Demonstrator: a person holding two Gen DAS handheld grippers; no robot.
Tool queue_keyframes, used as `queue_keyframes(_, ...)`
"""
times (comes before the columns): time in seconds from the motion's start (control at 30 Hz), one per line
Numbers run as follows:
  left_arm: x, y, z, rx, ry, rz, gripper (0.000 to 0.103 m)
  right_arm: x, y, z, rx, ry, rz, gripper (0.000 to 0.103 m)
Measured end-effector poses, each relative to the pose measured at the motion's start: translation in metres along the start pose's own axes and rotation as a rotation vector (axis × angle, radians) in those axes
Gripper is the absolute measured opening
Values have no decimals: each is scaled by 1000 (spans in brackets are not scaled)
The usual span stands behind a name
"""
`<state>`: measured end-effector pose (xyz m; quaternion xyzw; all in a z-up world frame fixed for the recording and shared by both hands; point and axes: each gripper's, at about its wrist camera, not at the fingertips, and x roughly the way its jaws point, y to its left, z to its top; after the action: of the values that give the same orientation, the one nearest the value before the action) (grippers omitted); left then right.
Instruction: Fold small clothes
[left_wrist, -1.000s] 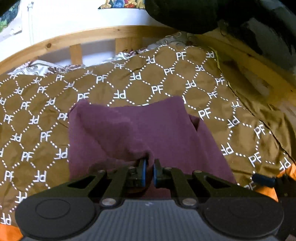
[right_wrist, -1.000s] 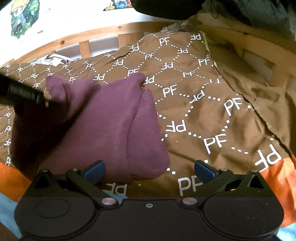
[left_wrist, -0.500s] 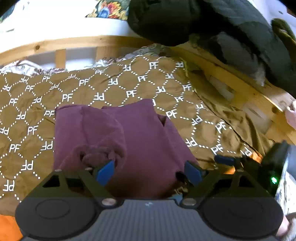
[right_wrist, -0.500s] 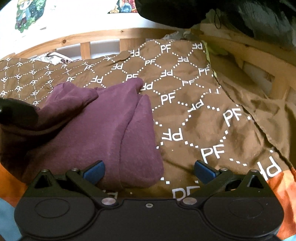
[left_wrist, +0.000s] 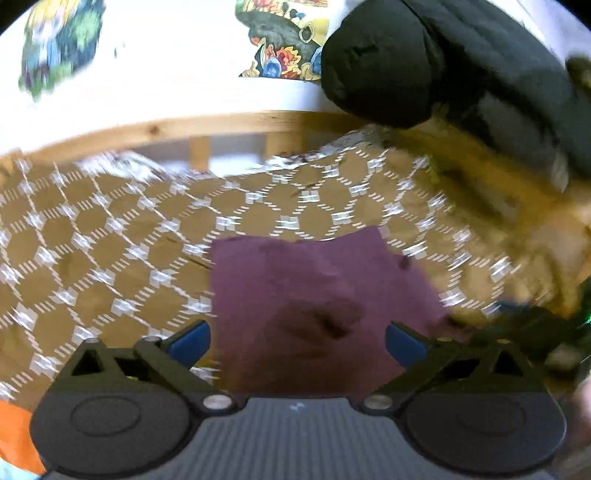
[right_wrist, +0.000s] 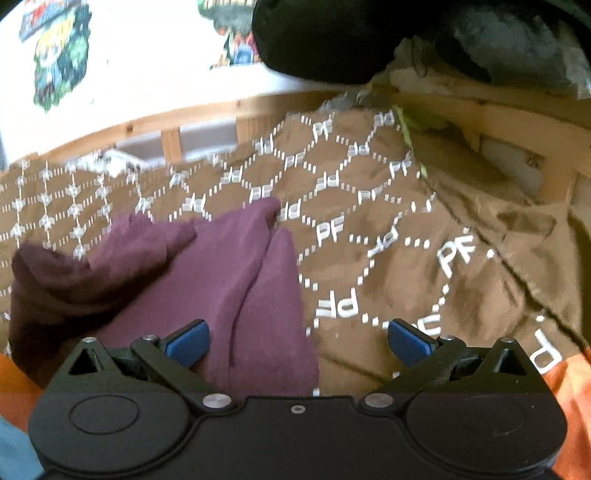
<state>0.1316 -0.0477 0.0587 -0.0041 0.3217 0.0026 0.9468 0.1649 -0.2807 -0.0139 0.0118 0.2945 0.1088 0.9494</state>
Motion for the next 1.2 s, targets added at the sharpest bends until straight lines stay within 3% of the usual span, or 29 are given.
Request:
queue_keyframes(0.07, 12, -1, -5, 86, 19, 36, 103, -6, -1, 3, 12, -61, 14, 102)
queue_keyframes(0.17, 30, -5, -11, 178, 65, 38, 103, -5, -2, 15, 19, -96, 108, 102)
queue_keyframes(0.3, 47, -5, -15, 197, 99, -20, 103, 20, 7, 39, 50, -9, 228, 102)
queue_keyframes(0.47, 53, -2, -22, 238, 102, -21, 103, 63, 32, 61, 65, 110, 407, 102)
queue_keyframes(0.63, 52, -4, -22, 314, 59, 8, 101, 94, 55, 75, 63, 175, 527, 88)
queue_keyframes(0.7, 51, -7, -21, 332, 55, -7, 93, 105, 65, 78, 73, 217, 547, 79)
queue_keyframes(0.77, 51, -12, -22, 356, 53, -19, 77, 112, 71, 78, 93, 248, 538, 66)
queue_keyframes(0.9, 55, -24, -25, 389, 34, -9, 55, 124, 72, 75, 151, 265, 531, 51)
queue_keyframes(0.97, 59, -26, -24, 368, 41, -11, 38, 132, 69, 76, 197, 273, 531, 34)
queue_keyframes(1.07, 60, -25, -21, 322, 41, -18, 26, 139, 65, 82, 236, 269, 519, 15)
queue_keyframes(1.2, 57, -27, -17, 317, 31, -36, 23, 129, 69, 93, 157, 206, 501, 10)
